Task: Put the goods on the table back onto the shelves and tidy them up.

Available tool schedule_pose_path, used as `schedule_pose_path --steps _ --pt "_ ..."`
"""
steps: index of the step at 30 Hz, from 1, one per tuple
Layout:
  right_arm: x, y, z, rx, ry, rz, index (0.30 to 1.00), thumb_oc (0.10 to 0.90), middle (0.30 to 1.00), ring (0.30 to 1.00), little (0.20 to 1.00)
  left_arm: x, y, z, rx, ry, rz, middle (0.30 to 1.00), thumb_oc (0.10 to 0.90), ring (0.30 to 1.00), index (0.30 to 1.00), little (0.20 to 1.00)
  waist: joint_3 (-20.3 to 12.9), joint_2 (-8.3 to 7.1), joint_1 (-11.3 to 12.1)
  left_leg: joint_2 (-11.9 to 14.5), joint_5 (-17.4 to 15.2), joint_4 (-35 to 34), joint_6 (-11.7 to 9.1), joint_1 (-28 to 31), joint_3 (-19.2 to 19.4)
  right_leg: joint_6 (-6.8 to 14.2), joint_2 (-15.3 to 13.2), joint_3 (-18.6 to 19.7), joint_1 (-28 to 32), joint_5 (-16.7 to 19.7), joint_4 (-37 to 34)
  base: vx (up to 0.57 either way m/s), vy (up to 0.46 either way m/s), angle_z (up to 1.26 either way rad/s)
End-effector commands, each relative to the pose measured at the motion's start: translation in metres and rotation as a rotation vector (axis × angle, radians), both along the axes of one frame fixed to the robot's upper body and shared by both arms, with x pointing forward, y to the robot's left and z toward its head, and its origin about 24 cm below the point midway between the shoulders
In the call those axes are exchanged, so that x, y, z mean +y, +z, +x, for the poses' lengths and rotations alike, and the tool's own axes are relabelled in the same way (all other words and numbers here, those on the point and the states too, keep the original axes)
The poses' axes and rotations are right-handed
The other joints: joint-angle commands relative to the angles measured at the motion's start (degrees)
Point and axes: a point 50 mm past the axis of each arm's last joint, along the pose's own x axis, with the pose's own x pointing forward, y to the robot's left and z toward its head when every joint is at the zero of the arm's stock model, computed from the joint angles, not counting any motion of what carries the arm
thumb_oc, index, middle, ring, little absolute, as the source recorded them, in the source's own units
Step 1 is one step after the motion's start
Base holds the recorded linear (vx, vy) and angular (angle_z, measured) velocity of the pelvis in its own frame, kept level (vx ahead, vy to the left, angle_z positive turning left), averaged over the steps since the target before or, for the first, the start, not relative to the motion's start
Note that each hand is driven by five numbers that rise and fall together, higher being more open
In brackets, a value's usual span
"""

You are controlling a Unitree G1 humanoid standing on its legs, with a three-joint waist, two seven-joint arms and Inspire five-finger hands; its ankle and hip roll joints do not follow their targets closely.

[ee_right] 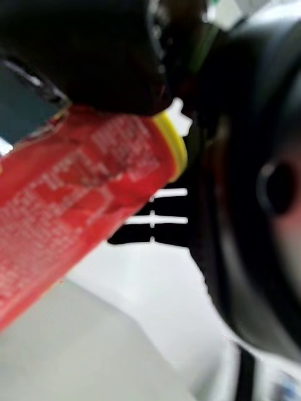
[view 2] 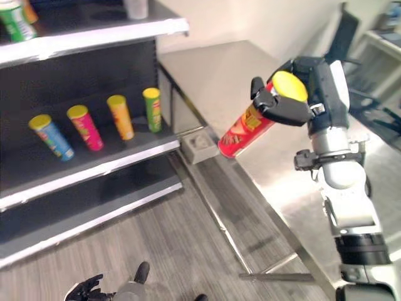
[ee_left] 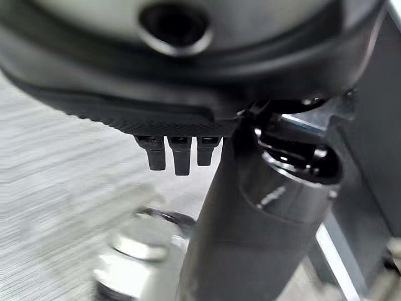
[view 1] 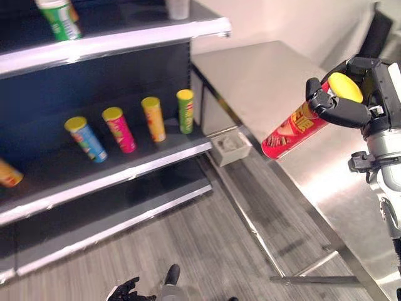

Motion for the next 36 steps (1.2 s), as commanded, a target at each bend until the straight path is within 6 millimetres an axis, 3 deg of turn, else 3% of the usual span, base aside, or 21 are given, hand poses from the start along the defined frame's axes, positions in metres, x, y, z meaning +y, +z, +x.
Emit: schedule_pose_path --steps 1,3,9,11,12,14,15,16,19,20,21,22,23,24,25,26,27,31,36 --pt "0.031 0.058 -0.025 -0.320 0.168 -0.031 0.300 0.400 0.300 0.300 0.300 0.017 0.011 0.011 -0.047 -0.067 0.076 0.900 0.800 0.900 0.900 0.900 -2.86 -5.52 -0.14 3.65 -5.90 7.91 -0.83 1.28 7.64 2.73 -4.58 2.10 -0.49 -4.18 0.37 -0.14 0.105 0.57" --pt "0.036 0.054 -0.025 -0.305 0.197 -0.040 0.300 0.400 0.300 0.300 0.300 0.017 0.010 0.008 -0.044 -0.069 0.080 0.900 0.800 0.900 0.900 0.900 -2.94 -5.09 -0.85 5.62 -7.89 9.99 -1.16 3.20 7.23 2.95 -5.88 0.58 -0.75 -3.23 0.37 -0.13 0.132 0.27" --pt "0.049 0.040 -0.023 -0.230 0.273 -0.059 0.300 0.400 0.300 0.300 0.300 0.017 0.013 0.011 -0.055 -0.104 0.098 0.900 0.800 0.900 0.900 0.900 -4.59 -2.40 -3.40 9.34 -7.70 9.11 -3.77 10.94 6.99 4.84 -10.52 -3.23 -2.13 0.90 1.02 -0.10 0.275 0.57" --pt "0.049 0.035 -0.025 -0.208 0.266 -0.072 0.300 0.400 0.300 0.300 0.300 0.015 0.014 0.014 -0.063 -0.146 0.096 0.900 0.800 0.900 0.900 0.900 -5.77 -0.76 -4.73 7.77 -9.89 3.81 -2.97 12.73 9.48 6.68 -13.63 -4.42 -3.06 3.76 1.99 -0.09 0.410 1.05" --pt "0.048 0.034 -0.026 -0.207 0.264 -0.072 0.300 0.400 0.300 0.300 0.300 0.015 0.014 0.014 -0.061 -0.149 0.097 0.900 0.800 0.900 0.900 0.900 -5.88 -0.89 -4.64 7.44 -9.75 3.33 -2.75 12.99 9.58 6.96 -13.98 -4.39 -3.11 3.93 2.14 -0.06 0.390 0.60" --pt "0.048 0.027 -0.028 -0.199 0.247 -0.067 0.300 0.400 0.300 0.300 0.300 0.014 0.015 0.016 -0.054 -0.202 0.112 0.900 0.800 0.900 0.900 0.900 -6.42 -0.07 -4.85 3.50 -12.00 0.23 -0.91 13.71 9.50 8.90 -18.06 -4.48 -4.16 6.93 3.02 -0.05 0.395 0.49" --pt "0.048 0.026 -0.028 -0.199 0.245 -0.066 0.300 0.400 0.300 0.300 0.300 0.015 0.015 0.015 -0.053 -0.204 0.114 0.900 0.800 0.900 0.900 0.900 -6.45 -0.31 -4.81 3.14 -12.06 0.23 -0.69 13.71 9.51 9.15 -18.44 -4.42 -4.20 7.13 3.08 -0.06 0.510 0.54" --pt "0.051 0.020 -0.028 -0.188 0.235 -0.078 0.300 0.400 0.300 0.300 0.300 0.020 0.018 0.018 -0.053 -0.236 0.142 0.900 0.800 0.900 0.900 0.900 -6.53 -0.73 -4.40 -1.52 -14.29 -0.22 1.59 13.42 9.44 10.90 -23.05 -4.58 -4.93 10.05 4.12 -0.05 0.384 0.38" --pt "0.057 0.012 -0.025 -0.156 0.248 -0.078 0.300 0.400 0.300 0.300 0.300 0.029 0.019 0.014 -0.033 -0.232 0.171 0.900 0.800 0.900 0.900 0.900 -5.89 -1.29 -4.61 -4.61 -15.34 -0.28 3.46 13.90 10.06 11.11 -25.95 -2.85 -6.60 11.06 8.08 -0.08 0.412 -0.02" --pt "0.062 0.008 -0.024 -0.138 0.279 -0.069 0.300 0.400 0.300 0.300 0.300 0.037 0.021 0.013 -0.027 -0.214 0.194 0.900 0.800 0.900 0.900 0.900 -4.84 -1.13 -5.56 -4.78 -14.70 -0.28 4.35 13.77 10.09 10.43 -23.74 2.79 -8.16 8.24 11.53 -0.08 0.197 0.09" --pt "0.062 0.008 -0.024 -0.138 0.279 -0.069 0.300 0.400 0.300 0.300 0.300 0.037 0.021 0.013 -0.027 -0.214 0.194 0.900 0.800 0.900 0.900 0.900 -4.84 -1.15 -5.49 -4.78 -14.72 -0.28 4.34 13.78 10.17 10.43 -23.76 2.92 -8.28 8.17 11.66 -0.09 0.124 0.07" --pt "0.064 0.007 -0.024 -0.130 0.291 -0.074 0.300 0.400 0.300 0.300 0.300 0.040 0.022 0.012 -0.024 -0.202 0.198 0.900 0.800 0.900 0.900 0.900 -4.53 -1.12 -5.79 -4.72 -14.38 -0.28 4.60 13.67 10.01 9.64 -21.68 5.65 -8.61 6.10 12.79 -0.18 0.056 -0.11" --pt "0.068 0.006 -0.027 -0.121 0.308 -0.128 0.300 0.400 0.300 0.300 0.300 0.043 0.024 0.014 -0.035 -0.191 0.203 0.900 0.800 0.900 0.900 0.900 -3.54 -1.47 -6.70 -5.15 -12.07 -0.28 5.48 12.31 9.49 7.56 -16.72 10.14 -9.76 2.76 15.46 -0.23 0.033 -0.11" --pt "0.072 0.006 -0.028 -0.119 0.333 -0.142 0.300 0.400 0.300 0.300 0.300 0.044 0.025 0.014 -0.037 -0.174 0.206 0.900 0.800 0.900 0.900 0.900 -3.24 -1.74 -6.89 -5.14 -11.21 -0.28 5.60 11.64 9.07 6.75 -12.28 14.01 -10.75 -0.62 16.70 -0.22 -0.040 0.13" --pt "0.076 0.005 -0.029 -0.108 0.345 -0.177 0.300 0.400 0.300 0.300 0.300 0.043 0.025 0.015 -0.046 -0.166 0.198 0.900 0.800 0.900 0.900 0.900 -3.19 -2.73 -6.68 -5.77 -10.93 -0.14 5.50 11.07 8.21 4.59 -7.90 16.75 -9.48 -3.21 13.35 -0.06 -0.084 0.26" --pt "0.076 0.005 -0.029 -0.108 0.345 -0.177 0.300 0.400 0.300 0.300 0.300 0.043 0.025 0.015 -0.046 -0.166 0.198 0.900 0.800 0.900 0.900 0.900 -3.21 -2.72 -6.71 -5.76 -10.91 -0.15 5.50 11.05 8.18 4.58 -7.88 16.71 -9.46 -3.16 13.27 -0.02 -0.189 0.27" --pt "0.086 0.000 -0.025 -0.084 0.383 -0.188 0.300 0.400 0.300 0.300 0.300 0.043 0.024 0.016 -0.056 -0.122 0.189 0.900 0.800 0.900 0.900 0.900 -2.85 -3.83 -6.30 -5.84 -10.36 0.75 4.93 10.32 6.22 3.97 -5.16 19.59 -7.62 -2.84 9.37 -0.02 -0.128 0.12" --pt "0.098 -0.004 -0.022 -0.070 0.420 -0.225 0.300 0.400 0.300 0.300 0.300 0.032 0.019 0.013 -0.068 -0.064 0.135 0.900 0.800 0.900 0.900 0.900 -3.53 -4.74 -5.26 -5.08 -10.19 3.36 4.10 8.08 5.53 3.88 -3.96 18.76 -4.74 -1.33 3.46 -0.02 -0.144 0.28" --pt "0.109 -0.014 -0.017 -0.033 0.452 -0.255 0.300 0.400 0.300 0.300 0.300 0.018 0.015 0.012 -0.081 -0.040 0.083 0.900 0.800 0.900 0.900 0.900 -2.64 -5.00 -3.96 -3.90 -11.24 10.74 2.81 3.20 3.08 2.79 -3.64 15.01 -1.82 -1.62 0.66 -0.04 -0.042 0.57"
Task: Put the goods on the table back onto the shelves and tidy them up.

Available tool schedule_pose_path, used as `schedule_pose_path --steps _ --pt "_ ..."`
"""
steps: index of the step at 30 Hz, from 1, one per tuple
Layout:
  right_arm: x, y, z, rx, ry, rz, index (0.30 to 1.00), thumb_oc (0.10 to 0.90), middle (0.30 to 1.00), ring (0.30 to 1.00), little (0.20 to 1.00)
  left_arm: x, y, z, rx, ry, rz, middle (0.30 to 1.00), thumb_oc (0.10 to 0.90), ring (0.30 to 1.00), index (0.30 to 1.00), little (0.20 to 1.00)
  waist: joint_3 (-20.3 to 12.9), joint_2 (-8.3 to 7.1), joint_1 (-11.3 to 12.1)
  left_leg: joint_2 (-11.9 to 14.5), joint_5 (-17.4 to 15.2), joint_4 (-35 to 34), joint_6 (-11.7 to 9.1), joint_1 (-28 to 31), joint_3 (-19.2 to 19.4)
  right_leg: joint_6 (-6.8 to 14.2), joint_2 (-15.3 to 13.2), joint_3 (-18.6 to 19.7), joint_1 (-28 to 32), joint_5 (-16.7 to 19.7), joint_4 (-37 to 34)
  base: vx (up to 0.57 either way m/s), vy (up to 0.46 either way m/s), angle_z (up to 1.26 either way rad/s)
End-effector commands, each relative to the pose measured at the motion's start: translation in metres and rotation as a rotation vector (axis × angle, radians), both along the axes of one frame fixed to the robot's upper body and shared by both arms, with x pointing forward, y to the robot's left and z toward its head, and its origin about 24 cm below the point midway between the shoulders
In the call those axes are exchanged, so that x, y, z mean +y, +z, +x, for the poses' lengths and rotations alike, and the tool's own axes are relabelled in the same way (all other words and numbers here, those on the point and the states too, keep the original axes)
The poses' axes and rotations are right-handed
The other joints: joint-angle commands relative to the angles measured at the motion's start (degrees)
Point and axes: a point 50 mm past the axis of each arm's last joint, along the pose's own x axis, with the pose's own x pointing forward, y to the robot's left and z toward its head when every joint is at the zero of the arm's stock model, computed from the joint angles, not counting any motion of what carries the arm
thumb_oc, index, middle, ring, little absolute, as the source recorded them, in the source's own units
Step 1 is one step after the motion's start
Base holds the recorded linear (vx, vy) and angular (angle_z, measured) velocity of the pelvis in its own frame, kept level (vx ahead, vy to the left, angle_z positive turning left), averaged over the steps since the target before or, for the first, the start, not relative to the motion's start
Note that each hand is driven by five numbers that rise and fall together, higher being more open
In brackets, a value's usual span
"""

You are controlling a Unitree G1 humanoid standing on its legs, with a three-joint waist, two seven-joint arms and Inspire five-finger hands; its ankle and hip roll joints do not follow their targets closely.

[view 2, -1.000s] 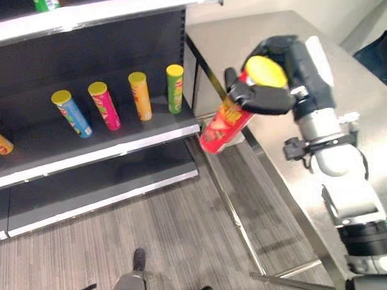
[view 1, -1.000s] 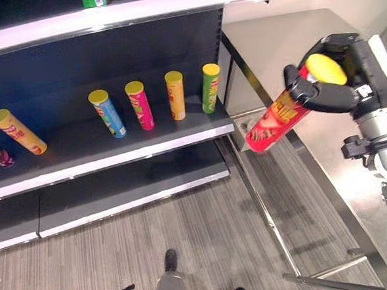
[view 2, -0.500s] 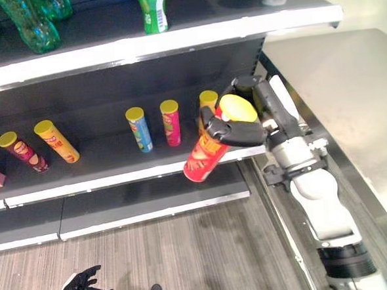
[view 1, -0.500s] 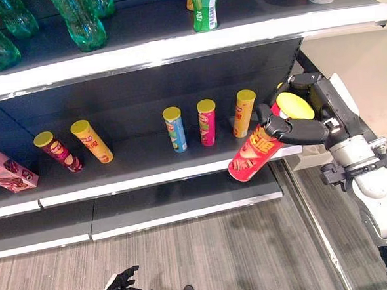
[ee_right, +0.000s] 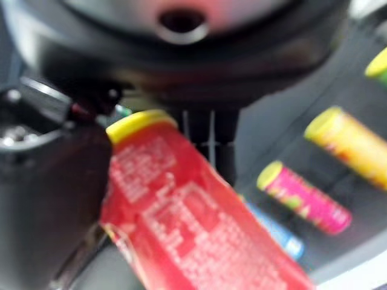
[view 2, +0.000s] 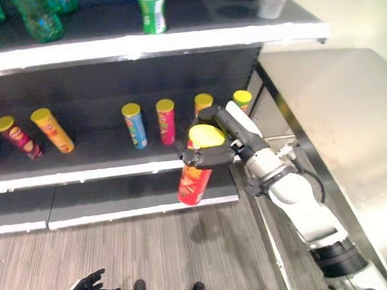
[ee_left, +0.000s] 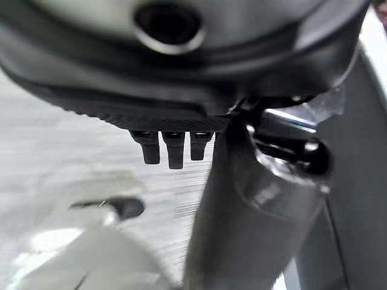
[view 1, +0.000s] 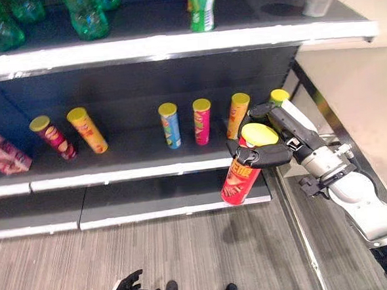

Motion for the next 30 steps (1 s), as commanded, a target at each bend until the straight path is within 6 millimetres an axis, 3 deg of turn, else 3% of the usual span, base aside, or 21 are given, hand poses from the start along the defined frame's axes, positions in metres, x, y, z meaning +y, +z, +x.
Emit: schedule_pose_path --steps 1,4,5,6,7,8,9,10,11,13,14,15,17,18,19,20,21,23,25,30 --pt "0.022 0.053 -0.008 -0.280 0.117 -0.001 0.300 0.400 0.300 0.300 0.300 0.032 0.013 -0.003 -0.017 -0.031 0.107 0.900 0.800 0.900 0.900 0.900 -1.94 -3.28 1.29 -0.73 -5.29 1.07 1.97 -1.51 0.32 6.39 -6.57 1.64 1.64 -1.79 0.51 -0.01 0.143 0.44" --pt "0.020 0.046 -0.002 -0.275 0.068 -0.011 0.300 0.400 0.300 0.300 0.300 0.033 0.014 0.003 -0.017 -0.033 0.131 0.900 0.800 0.900 0.900 0.900 -2.15 -2.95 0.73 4.59 -1.41 -3.02 1.06 -1.69 2.06 7.30 -8.53 -0.53 1.20 -1.77 0.77 0.00 0.205 0.49" --pt "0.020 0.046 -0.002 -0.275 0.068 -0.011 0.300 0.400 0.300 0.300 0.300 0.033 0.013 0.003 -0.017 -0.033 0.132 0.900 0.800 0.900 0.900 0.900 -2.19 -2.91 0.71 4.66 -1.17 -3.46 0.97 -1.51 2.06 7.27 -8.44 -0.56 1.19 -1.80 0.77 0.03 0.252 0.60" --pt "0.012 0.042 0.000 -0.281 0.008 -0.039 0.300 0.400 0.300 0.300 0.300 0.034 0.014 0.005 -0.014 -0.038 0.146 0.900 0.800 0.900 0.900 0.900 -2.66 -2.16 0.36 7.17 0.71 -6.68 0.28 -1.43 3.54 7.95 -9.29 -1.16 1.31 -2.28 0.75 0.10 0.253 0.59" --pt "0.009 0.038 -0.001 -0.269 -0.011 -0.047 0.300 0.400 0.300 0.300 0.300 0.033 0.013 0.002 -0.006 -0.038 0.146 0.900 0.800 0.900 0.900 0.900 -3.42 -1.06 0.14 7.64 0.64 -8.76 -0.37 0.10 3.87 8.33 -9.35 -1.58 1.93 -2.56 0.90 0.09 0.256 0.40" --pt "0.009 0.038 -0.002 -0.268 -0.012 -0.048 0.300 0.400 0.300 0.300 0.300 0.033 0.013 0.002 -0.006 -0.039 0.146 0.900 0.800 0.900 0.900 0.900 -3.45 -1.02 0.16 7.68 0.63 -8.76 -0.38 0.11 3.84 8.33 -9.30 -1.61 1.97 -2.55 0.88 0.13 0.202 0.35" --pt "0.005 0.035 -0.003 -0.270 -0.034 -0.043 0.300 0.400 0.300 0.300 0.300 0.032 0.011 0.000 0.011 -0.055 0.154 0.900 0.800 0.900 0.900 0.900 -4.24 -0.30 -0.27 7.39 0.40 -9.18 -0.93 0.24 3.68 8.62 -9.84 -2.38 2.42 -2.46 1.01 0.18 0.383 0.40" --pt "0.000 0.030 -0.004 -0.259 -0.082 -0.046 0.300 0.400 0.300 0.300 0.300 0.031 0.010 -0.003 0.033 -0.089 0.162 0.900 0.800 0.900 0.900 0.900 -5.44 0.16 -0.25 5.07 -0.57 -9.16 -0.72 0.70 3.18 9.31 -12.89 -3.53 3.15 -1.82 1.90 0.28 0.639 0.51" --pt "0.001 0.027 -0.004 -0.259 -0.094 -0.025 0.300 0.400 0.300 0.300 0.300 0.033 0.010 -0.004 0.041 -0.110 0.181 0.900 0.800 0.900 0.900 0.900 -5.50 -0.22 0.32 1.83 -2.11 -8.33 0.98 1.19 3.37 10.24 -16.72 -3.30 3.00 -1.15 4.37 0.26 0.668 0.43" --pt "0.005 0.026 -0.002 -0.265 -0.096 -0.030 0.300 0.400 0.300 0.300 0.300 0.040 0.013 -0.005 0.046 -0.126 0.211 0.900 0.800 0.900 0.900 0.900 -5.26 -0.44 0.82 -1.09 -3.93 -8.31 3.19 2.64 4.11 10.44 -20.00 -2.39 1.78 -0.32 8.77 0.13 0.371 0.36" --pt "0.005 0.026 -0.002 -0.266 -0.096 -0.030 0.300 0.400 0.300 0.300 0.300 0.041 0.013 -0.005 0.046 -0.126 0.212 0.900 0.800 0.900 0.900 0.900 -5.22 -0.59 0.93 -1.25 -3.96 -8.30 3.28 2.69 4.28 10.52 -20.24 -2.15 1.56 -0.44 9.08 0.11 0.366 0.40" --pt "0.008 0.026 0.000 -0.278 -0.101 -0.044 0.300 0.400 0.300 0.300 0.300 0.047 0.016 -0.006 0.048 -0.115 0.235 0.900 0.800 0.900 0.900 0.900 -4.48 -0.39 0.93 -3.53 -5.04 -8.46 5.21 4.07 5.06 10.48 -23.23 -1.41 -0.18 2.36 14.70 0.08 0.358 0.30" --pt "0.013 0.028 0.001 -0.294 -0.097 -0.048 0.300 0.400 0.300 0.300 0.300 0.053 0.020 -0.003 0.033 -0.094 0.250 0.900 0.800 0.900 0.900 0.900 -3.10 -0.04 0.85 -4.82 -5.65 -8.81 6.69 5.37 5.74 10.46 -25.57 -0.87 -3.24 5.66 21.44 0.08 0.378 0.13" --pt "0.013 0.027 0.001 -0.296 -0.105 -0.029 0.300 0.400 0.300 0.300 0.300 0.057 0.022 0.000 0.023 -0.089 0.262 0.900 0.800 0.900 0.900 0.900 -2.34 0.37 0.10 -5.20 -6.01 -9.14 7.08 5.99 5.71 10.23 -24.18 0.95 -5.86 4.92 24.11 0.13 0.250 0.04" --pt "0.011 0.027 0.002 -0.298 -0.120 -0.035 0.300 0.400 0.300 0.300 0.300 0.057 0.024 0.003 0.002 -0.080 0.257 0.900 0.800 0.900 0.900 0.900 -1.96 0.55 -0.30 -5.48 -6.35 -9.18 6.96 6.24 5.07 9.81 -21.31 2.56 -6.75 3.07 20.69 0.21 0.094 0.00" --pt "0.012 0.029 0.004 -0.319 -0.133 -0.029 0.300 0.400 0.300 0.300 0.300 0.055 0.024 0.007 -0.009 -0.070 0.239 0.900 0.800 0.900 0.900 0.900 -0.82 0.30 -0.89 -5.69 -7.00 -9.18 6.28 6.57 3.93 10.01 -17.71 3.34 -8.15 2.75 11.89 0.21 -0.052 0.14" --pt "0.010 0.026 0.005 -0.312 -0.147 -0.022 0.300 0.400 0.300 0.300 0.300 0.055 0.024 0.007 -0.011 -0.070 0.243 0.900 0.800 0.900 0.900 0.900 -0.68 -0.04 -0.97 -5.93 -7.00 -9.17 6.19 6.30 2.96 11.09 -16.85 5.36 -7.55 3.02 8.39 0.15 -0.083 0.23" --pt "0.010 0.025 0.007 -0.322 -0.173 -0.038 0.300 0.400 0.300 0.300 0.300 0.051 0.022 0.004 -0.010 -0.064 0.224 0.900 0.800 0.900 0.900 0.900 -0.64 -0.82 -0.64 -6.50 -6.90 -9.06 6.33 6.07 2.22 11.45 -16.19 7.67 -7.46 4.17 6.99 0.08 -0.043 0.47" --pt "0.010 0.024 0.009 -0.332 -0.200 -0.044 0.300 0.400 0.300 0.300 0.300 0.044 0.018 0.000 0.001 -0.062 0.201 0.900 0.800 0.900 0.900 0.900 -1.07 -1.18 -0.33 -6.56 -6.80 -8.99 6.32 5.73 1.86 11.36 -15.98 7.57 -6.61 4.83 5.56 0.09 -0.063 0.57" --pt "0.010 0.030 0.020 -0.429 -0.319 -0.020 0.300 0.400 0.300 0.300 0.300 0.027 0.015 0.003 -0.011 -0.100 0.172 0.900 0.800 0.900 0.900 0.900 -0.33 -0.65 1.62 -5.53 -5.67 -8.76 5.78 2.91 -0.73 11.17 -15.45 4.22 -5.54 4.15 4.15 0.01 -0.091 0.25"
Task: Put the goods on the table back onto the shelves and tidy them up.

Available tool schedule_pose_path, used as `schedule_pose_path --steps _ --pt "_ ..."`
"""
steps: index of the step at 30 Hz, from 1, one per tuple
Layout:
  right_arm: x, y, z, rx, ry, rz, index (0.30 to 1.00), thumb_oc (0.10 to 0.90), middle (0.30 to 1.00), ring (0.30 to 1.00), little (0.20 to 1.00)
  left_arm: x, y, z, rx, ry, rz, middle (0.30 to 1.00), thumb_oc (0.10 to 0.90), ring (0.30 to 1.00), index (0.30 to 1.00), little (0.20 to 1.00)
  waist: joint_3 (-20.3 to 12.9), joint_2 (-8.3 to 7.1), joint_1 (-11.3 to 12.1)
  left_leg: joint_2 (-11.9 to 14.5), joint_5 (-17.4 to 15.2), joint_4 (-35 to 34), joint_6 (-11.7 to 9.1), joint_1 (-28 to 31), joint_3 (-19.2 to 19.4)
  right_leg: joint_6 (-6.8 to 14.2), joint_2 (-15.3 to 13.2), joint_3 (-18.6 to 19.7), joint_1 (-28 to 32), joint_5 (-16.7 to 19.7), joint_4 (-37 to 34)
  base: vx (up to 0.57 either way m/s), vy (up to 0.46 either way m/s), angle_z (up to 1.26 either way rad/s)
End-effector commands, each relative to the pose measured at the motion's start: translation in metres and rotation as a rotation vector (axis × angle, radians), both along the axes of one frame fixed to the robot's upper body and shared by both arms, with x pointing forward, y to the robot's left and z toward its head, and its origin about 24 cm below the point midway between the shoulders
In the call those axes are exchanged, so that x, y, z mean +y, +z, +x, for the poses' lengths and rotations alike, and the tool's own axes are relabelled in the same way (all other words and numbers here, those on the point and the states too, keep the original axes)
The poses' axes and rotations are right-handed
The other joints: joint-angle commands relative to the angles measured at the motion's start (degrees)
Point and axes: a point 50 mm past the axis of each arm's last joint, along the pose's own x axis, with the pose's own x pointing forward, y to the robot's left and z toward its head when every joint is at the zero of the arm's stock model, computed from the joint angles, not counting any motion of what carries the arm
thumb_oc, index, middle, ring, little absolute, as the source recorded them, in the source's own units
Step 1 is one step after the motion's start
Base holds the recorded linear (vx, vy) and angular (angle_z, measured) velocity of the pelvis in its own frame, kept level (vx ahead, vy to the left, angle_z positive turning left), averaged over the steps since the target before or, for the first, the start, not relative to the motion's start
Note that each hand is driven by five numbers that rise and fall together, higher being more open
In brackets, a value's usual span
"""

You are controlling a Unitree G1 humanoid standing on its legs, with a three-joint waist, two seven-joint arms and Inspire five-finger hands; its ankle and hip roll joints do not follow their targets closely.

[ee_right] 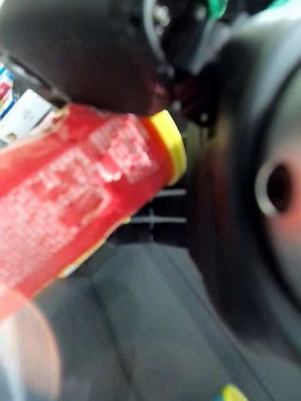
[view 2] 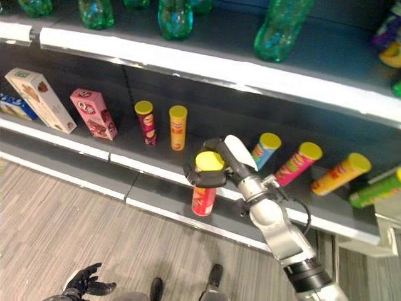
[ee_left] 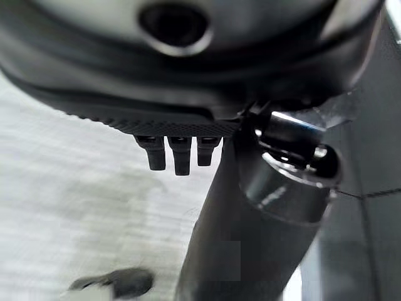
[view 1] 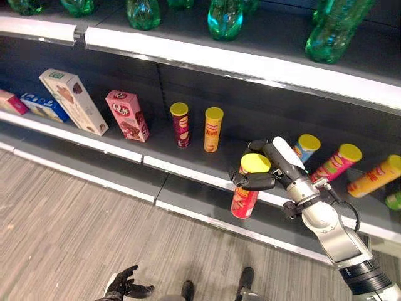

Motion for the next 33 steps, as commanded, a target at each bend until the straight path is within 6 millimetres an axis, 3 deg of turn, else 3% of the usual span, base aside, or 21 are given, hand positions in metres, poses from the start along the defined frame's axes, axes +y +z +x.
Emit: schedule_pose_path --steps 1,7,11,16,20,33 --pt "0.007 0.079 0.007 -0.448 -0.068 0.069 0.300 0.400 0.300 0.300 0.300 0.014 0.013 0.012 -0.080 -0.035 0.055 0.900 0.800 0.900 0.900 0.900 -1.92 0.25 1.54 3.48 0.56 -0.33 -2.64 -5.75 0.22 5.40 -4.06 -1.89 3.11 -6.80 4.23 -0.03 -0.087 0.59" --pt "0.000 0.092 0.023 -0.565 -0.219 0.072 0.300 0.400 0.300 0.300 0.300 0.012 0.017 0.023 -0.123 -0.049 0.077 0.900 0.800 0.900 0.900 0.900 1.14 2.06 4.46 3.45 2.21 -0.12 -3.21 -9.86 -2.63 5.34 -4.48 -4.64 1.67 -6.99 4.68 -0.05 -0.039 0.31" --pt "-0.027 0.095 0.029 -0.622 -0.385 0.079 0.300 0.400 0.300 0.300 0.300 0.008 0.020 0.028 -0.156 -0.068 0.076 0.900 0.800 0.900 0.900 0.900 2.70 3.67 5.59 3.02 3.06 -0.06 -3.42 -12.49 -3.98 5.51 -4.83 -5.66 0.34 -6.69 4.35 -0.05 -0.003 0.20" --pt "-0.056 0.117 0.032 -0.742 -0.560 0.047 0.300 0.400 0.300 0.300 0.300 0.004 0.023 0.039 -0.195 -0.093 0.088 0.900 0.800 0.900 0.900 0.900 4.67 5.50 6.75 2.59 3.60 0.34 -3.91 -15.41 -5.73 5.52 -5.11 -6.53 -1.13 -7.11 4.88 -0.02 -0.023 0.17" --pt "-0.070 0.128 0.029 -0.796 -0.632 0.035 0.300 0.400 0.300 0.300 0.300 0.000 0.023 0.043 -0.204 -0.109 0.084 0.900 0.800 0.900 0.900 0.900 4.99 6.08 6.84 2.40 3.81 0.28 -4.05 -16.54 -6.43 5.52 -5.24 -6.95 -1.67 -7.31 4.88 0.01 -0.024 0.10" --pt "-0.101 0.132 0.030 -0.823 -0.793 -0.021 0.300 0.400 0.300 0.300 0.300 -0.008 0.031 0.059 -0.272 -0.145 0.088 0.900 0.800 0.900 0.900 0.900 6.37 7.45 6.93 1.95 3.98 0.95 -4.26 -18.69 -8.04 5.30 -5.38 -7.69 -2.95 -8.52 6.21 0.00 -0.018 0.06"
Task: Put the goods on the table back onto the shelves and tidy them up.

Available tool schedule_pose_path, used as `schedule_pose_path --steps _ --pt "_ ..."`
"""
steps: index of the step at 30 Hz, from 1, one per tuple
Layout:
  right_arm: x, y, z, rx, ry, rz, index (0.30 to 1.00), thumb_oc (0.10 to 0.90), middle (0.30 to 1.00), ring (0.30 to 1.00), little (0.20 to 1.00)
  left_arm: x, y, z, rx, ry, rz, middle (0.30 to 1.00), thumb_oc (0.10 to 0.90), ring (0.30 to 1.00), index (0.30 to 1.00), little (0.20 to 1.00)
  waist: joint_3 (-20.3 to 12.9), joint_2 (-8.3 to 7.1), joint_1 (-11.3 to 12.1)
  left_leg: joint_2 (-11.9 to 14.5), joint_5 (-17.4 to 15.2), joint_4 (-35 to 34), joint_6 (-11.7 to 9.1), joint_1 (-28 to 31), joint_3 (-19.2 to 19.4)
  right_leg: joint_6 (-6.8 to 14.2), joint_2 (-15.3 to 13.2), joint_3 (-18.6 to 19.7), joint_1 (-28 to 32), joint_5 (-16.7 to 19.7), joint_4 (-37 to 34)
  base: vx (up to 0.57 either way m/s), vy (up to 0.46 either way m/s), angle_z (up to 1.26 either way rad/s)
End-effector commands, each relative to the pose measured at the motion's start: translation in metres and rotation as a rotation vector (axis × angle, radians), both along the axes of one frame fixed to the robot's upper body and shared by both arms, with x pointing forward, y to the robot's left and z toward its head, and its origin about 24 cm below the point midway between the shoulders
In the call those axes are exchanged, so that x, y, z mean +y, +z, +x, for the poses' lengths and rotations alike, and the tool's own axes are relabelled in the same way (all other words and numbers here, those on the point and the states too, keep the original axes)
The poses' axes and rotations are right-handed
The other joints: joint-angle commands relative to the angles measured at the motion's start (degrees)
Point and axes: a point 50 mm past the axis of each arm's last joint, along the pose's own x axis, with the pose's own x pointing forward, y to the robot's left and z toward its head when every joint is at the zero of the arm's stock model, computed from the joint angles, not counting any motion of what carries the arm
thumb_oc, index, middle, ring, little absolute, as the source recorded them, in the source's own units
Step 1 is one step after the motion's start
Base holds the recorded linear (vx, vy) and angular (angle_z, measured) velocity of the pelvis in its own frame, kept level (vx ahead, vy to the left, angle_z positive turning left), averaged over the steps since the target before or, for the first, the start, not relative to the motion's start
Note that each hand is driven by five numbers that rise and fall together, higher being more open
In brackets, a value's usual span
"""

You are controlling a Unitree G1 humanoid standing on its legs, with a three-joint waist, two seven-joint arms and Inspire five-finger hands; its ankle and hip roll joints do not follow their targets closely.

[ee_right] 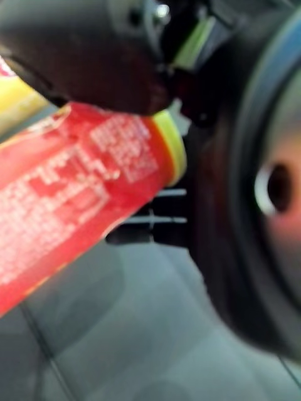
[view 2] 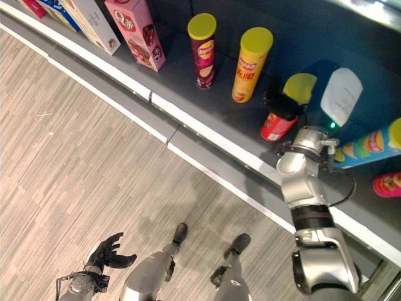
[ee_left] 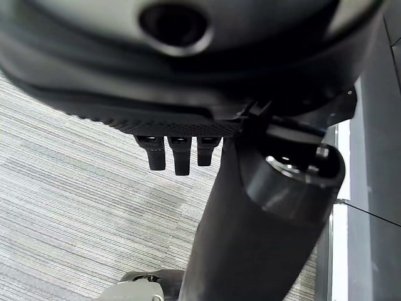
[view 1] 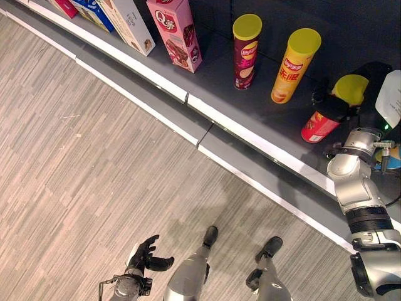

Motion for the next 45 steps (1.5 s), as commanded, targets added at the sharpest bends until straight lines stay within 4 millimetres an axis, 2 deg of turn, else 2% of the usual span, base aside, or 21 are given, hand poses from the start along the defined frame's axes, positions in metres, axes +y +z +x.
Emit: schedule_pose_path --steps 1,10,23,24,25,35,38,39,42,43,44,45 --pt "-0.007 0.059 -0.013 -0.225 -0.050 -0.143 0.300 0.400 0.300 0.300 0.300 0.027 0.006 -0.007 -0.014 -0.003 0.106 0.900 0.800 0.900 0.900 0.900 -3.11 -1.11 0.42 1.01 2.98 -1.42 -1.75 -6.21 1.15 6.61 -5.27 1.34 2.92 -7.23 6.20 0.00 0.000 0.00" --pt "-0.022 0.057 -0.015 -0.217 -0.130 -0.148 0.300 0.400 0.300 0.300 0.300 0.023 0.007 -0.004 -0.031 -0.023 0.112 0.900 0.800 0.900 0.900 0.900 -3.08 -1.04 -0.20 0.86 2.84 -1.58 -1.80 -6.29 1.20 6.71 -5.40 1.43 2.68 -7.26 6.11 0.00 -0.006 0.02" --pt "-0.027 0.051 -0.016 -0.198 -0.142 -0.122 0.300 0.400 0.300 0.300 0.300 0.022 0.009 -0.002 -0.042 -0.020 0.113 0.900 0.800 0.900 0.900 0.900 -3.04 -1.14 -0.90 0.80 2.61 -1.64 -1.74 -6.26 1.32 6.70 -5.39 1.60 2.47 -7.28 6.11 0.00 0.000 0.00" --pt "-0.026 0.051 -0.015 -0.201 -0.130 -0.110 0.458 0.505 0.458 0.458 0.458 0.022 0.008 -0.002 -0.041 -0.018 0.113 0.900 0.800 0.900 0.900 0.900 -3.05 -1.20 -0.97 0.86 2.61 -1.66 -1.73 -6.23 1.36 6.70 -5.38 1.64 2.44 -7.29 6.14 0.00 0.000 0.00" --pt "-0.023 0.049 -0.014 -0.198 -0.114 -0.102 0.900 0.800 0.900 0.900 0.900 0.022 0.008 -0.002 -0.040 -0.015 0.110 0.900 0.800 0.900 0.900 0.900 -3.13 -1.32 -1.08 0.88 2.56 -1.73 -1.71 -6.17 1.42 6.72 -5.34 1.66 2.46 -7.24 6.07 0.00 0.000 0.00" --pt "-0.009 0.046 -0.013 -0.188 -0.026 -0.108 0.900 0.800 0.900 0.900 0.900 0.025 0.006 -0.005 -0.014 -0.008 0.119 0.900 0.800 0.900 0.900 0.900 -4.47 -2.87 -1.49 1.01 1.84 -1.73 -1.62 -4.87 1.89 6.77 -5.20 1.82 3.85 -7.13 5.42 0.00 0.002 0.01" --pt "0.002 0.045 -0.016 -0.202 0.035 -0.114 0.900 0.800 0.900 0.900 0.900 0.027 0.004 -0.007 0.007 -0.004 0.123 0.900 0.800 0.900 0.900 0.900 -5.42 -4.06 -1.96 1.23 1.31 -1.51 -1.63 -4.14 2.58 6.86 -4.91 1.87 4.54 -6.69 4.75 0.01 -0.001 -0.02" --pt "0.012 0.039 -0.018 -0.192 0.092 -0.110 0.900 0.800 0.900 0.900 0.900 0.031 0.003 -0.009 0.026 -0.002 0.135 0.900 0.800 0.900 0.900 0.900 -6.30 -5.13 -2.32 1.53 0.99 -1.59 -1.64 -3.45 3.13 6.91 -4.72 1.98 5.21 -6.29 3.99 0.03 0.004 -0.07" --pt "0.024 0.023 -0.024 -0.133 0.193 -0.090 0.900 0.800 0.900 0.900 0.900 0.037 0.000 -0.014 0.062 0.006 0.150 0.900 0.800 0.900 0.900 0.900 -8.05 -7.05 -3.39 1.82 0.71 -1.89 -1.48 -1.87 4.14 7.00 -4.62 1.94 6.53 -5.41 2.91 0.05 0.023 -0.10" --pt "0.034 0.009 -0.032 -0.097 0.292 -0.042 0.900 0.800 0.900 0.900 0.900 0.042 -0.002 -0.020 0.090 0.028 0.154 0.900 0.800 0.900 0.900 0.900 -9.26 -8.41 -4.35 2.06 0.08 -2.09 -1.37 -0.25 5.22 7.06 -4.34 2.41 7.58 -4.95 2.12 0.10 0.027 -0.35" --pt "0.042 -0.011 -0.041 -0.025 0.443 0.074 0.900 0.800 0.900 0.900 0.900 0.047 -0.004 -0.025 0.113 0.055 0.155 0.900 0.800 0.900 0.900 0.900 -10.48 -9.91 -5.79 2.40 -0.35 -2.12 -1.30 1.19 6.54 7.12 -4.07 2.77 8.33 -4.56 1.56 0.14 0.010 -0.61" --pt "0.048 -0.038 -0.053 0.102 0.624 0.224 0.900 0.800 0.900 0.900 0.900 0.056 -0.005 -0.032 0.141 0.078 0.161 0.900 0.800 0.900 0.900 0.900 -11.74 -11.26 -6.88 3.00 -0.98 -2.28 -1.50 3.23 7.97 7.02 -3.36 3.73 9.42 -4.83 1.31 0.12 0.014 -0.69"
